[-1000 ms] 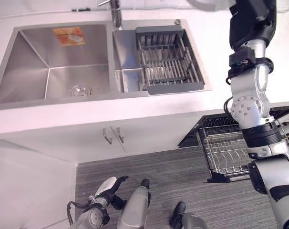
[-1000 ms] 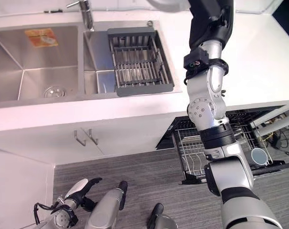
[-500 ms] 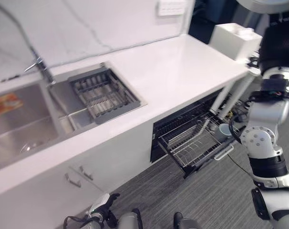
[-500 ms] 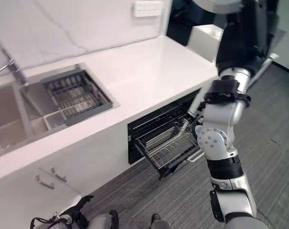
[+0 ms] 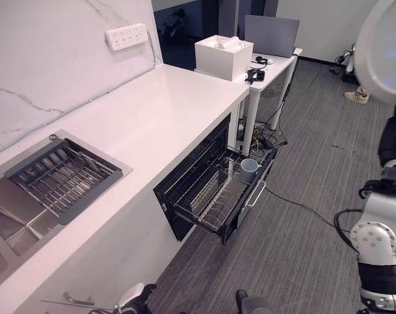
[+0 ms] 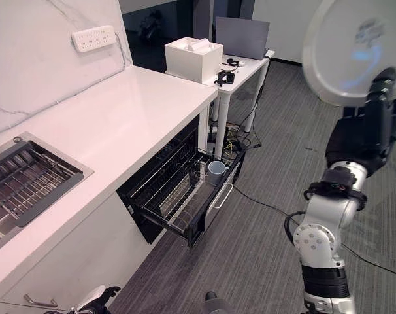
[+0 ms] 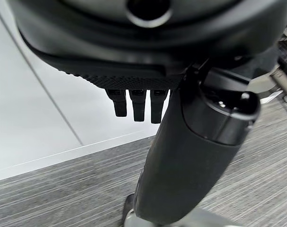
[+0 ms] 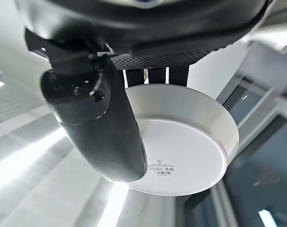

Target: Place the dishes in the dishwasher.

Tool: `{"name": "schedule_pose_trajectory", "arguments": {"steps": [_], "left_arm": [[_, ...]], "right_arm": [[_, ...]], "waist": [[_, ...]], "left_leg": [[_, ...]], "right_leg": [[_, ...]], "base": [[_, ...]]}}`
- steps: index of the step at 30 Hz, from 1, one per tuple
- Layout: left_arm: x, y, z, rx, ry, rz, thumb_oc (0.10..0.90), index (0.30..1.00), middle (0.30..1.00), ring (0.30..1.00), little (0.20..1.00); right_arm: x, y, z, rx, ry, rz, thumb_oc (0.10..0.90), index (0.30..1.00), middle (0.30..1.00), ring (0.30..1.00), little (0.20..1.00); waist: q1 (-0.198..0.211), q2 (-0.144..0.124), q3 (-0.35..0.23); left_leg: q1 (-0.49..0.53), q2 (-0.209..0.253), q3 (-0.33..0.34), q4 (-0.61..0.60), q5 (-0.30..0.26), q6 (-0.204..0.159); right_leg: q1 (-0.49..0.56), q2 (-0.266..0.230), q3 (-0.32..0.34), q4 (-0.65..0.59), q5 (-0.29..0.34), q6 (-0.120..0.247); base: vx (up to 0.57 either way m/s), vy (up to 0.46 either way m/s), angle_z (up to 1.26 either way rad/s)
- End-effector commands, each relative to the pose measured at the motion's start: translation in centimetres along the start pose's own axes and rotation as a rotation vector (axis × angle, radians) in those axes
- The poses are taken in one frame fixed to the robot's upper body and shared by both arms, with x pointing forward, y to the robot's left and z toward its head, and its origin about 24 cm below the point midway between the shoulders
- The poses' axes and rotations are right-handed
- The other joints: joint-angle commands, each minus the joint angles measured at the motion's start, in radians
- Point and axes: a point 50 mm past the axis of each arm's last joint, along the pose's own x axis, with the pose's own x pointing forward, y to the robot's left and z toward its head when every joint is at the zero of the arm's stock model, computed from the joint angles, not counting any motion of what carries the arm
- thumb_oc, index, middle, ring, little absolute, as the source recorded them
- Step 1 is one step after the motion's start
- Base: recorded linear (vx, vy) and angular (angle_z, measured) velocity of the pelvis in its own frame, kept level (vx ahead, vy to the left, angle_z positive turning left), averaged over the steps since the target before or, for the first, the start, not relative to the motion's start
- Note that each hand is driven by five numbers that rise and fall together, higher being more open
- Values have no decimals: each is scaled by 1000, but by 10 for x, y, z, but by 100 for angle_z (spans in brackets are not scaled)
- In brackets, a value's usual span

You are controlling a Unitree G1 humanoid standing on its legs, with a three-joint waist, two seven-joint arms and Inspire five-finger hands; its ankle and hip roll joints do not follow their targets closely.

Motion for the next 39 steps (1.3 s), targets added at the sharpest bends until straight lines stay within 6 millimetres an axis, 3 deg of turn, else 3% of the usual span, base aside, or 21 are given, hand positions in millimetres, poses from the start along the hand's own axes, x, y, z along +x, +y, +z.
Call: {"name": "schedule_pose_trajectory", "arguments": {"steps": [1,15,21,27,36,39], "left_arm": [[9,20,33,-25,-141,67,800,900,900,900,900],[1,9,12,-44,-66,49,800,900,900,900,900],[-1,10,13,-52,-81,56,800,900,900,900,900],[-2,12,11,-32,-80,54,800,900,900,900,900],[-2,24,5,-1,-77,74,800,900,900,900,900],[-2,34,6,31,-91,89,800,900,900,900,900]], "right_arm": [[12,42,18,-30,-92,294,400,300,300,300,300],[-15,-45,-32,-368,201,107,400,300,300,300,300],[-14,-62,-42,-481,261,51,400,300,300,300,300],[-9,-60,-44,-572,254,77,400,300,300,300,300],[13,-40,-35,-920,117,198,400,300,300,300,300],[25,-41,-35,-1088,181,224,400,300,300,300,300]], "waist": [[40,-7,-9],[68,-10,9],[99,-11,23],[121,-8,35],[165,-4,61],[179,-4,75]], "left_leg": [[83,16,-87,-43,-111,-34],[78,-4,-114,-43,-109,-23],[75,-20,-138,-43,-114,-16],[67,-33,-150,-43,-116,-8],[49,-66,-173,-43,-122,12],[43,-76,-183,-43,-120,18]], "right_leg": [[1,-48,-30,126,-139,68],[14,-68,-75,126,-145,67],[20,-73,-91,126,-151,62],[25,-85,-110,126,-151,62],[24,-115,-142,126,-141,72],[21,-121,-141,126,-134,74]], "base": [[0,0,0],[20,1,5],[47,5,10],[45,25,16],[48,35,12],[68,53,9]]}}
